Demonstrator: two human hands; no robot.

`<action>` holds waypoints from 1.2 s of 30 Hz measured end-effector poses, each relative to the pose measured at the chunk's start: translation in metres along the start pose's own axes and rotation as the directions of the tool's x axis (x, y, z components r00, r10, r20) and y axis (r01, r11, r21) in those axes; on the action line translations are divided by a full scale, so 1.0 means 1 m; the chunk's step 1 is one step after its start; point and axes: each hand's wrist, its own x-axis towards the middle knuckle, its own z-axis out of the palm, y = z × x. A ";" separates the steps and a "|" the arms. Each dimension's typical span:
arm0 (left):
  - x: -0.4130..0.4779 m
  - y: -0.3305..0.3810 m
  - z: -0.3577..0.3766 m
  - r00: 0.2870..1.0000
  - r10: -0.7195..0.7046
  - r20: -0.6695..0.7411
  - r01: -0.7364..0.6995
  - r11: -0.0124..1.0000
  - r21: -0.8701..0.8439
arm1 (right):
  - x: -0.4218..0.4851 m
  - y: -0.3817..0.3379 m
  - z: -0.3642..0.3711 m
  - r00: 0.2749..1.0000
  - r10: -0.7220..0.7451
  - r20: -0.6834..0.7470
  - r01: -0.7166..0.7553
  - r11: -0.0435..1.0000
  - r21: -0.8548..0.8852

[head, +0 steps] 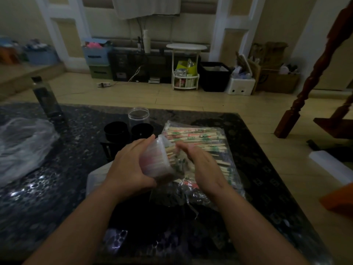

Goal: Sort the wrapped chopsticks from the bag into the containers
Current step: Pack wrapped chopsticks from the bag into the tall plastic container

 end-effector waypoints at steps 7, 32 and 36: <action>0.002 -0.003 0.001 0.998 0.005 -0.065 -0.004 1.000 0.004 | 0.018 0.017 -0.033 0.967 0.183 -0.178 -0.227 0.934 -0.274; 0.003 -0.002 -0.001 0.998 -0.003 -0.069 0.003 1.000 0.003 | 0.016 0.085 -0.020 0.876 0.481 -0.033 -0.251 0.397 -0.883; 0.004 -0.003 0.000 0.998 -0.002 -0.068 0.002 1.000 0.007 | 0.016 0.094 -0.020 0.923 0.381 -0.051 -0.194 0.347 -0.917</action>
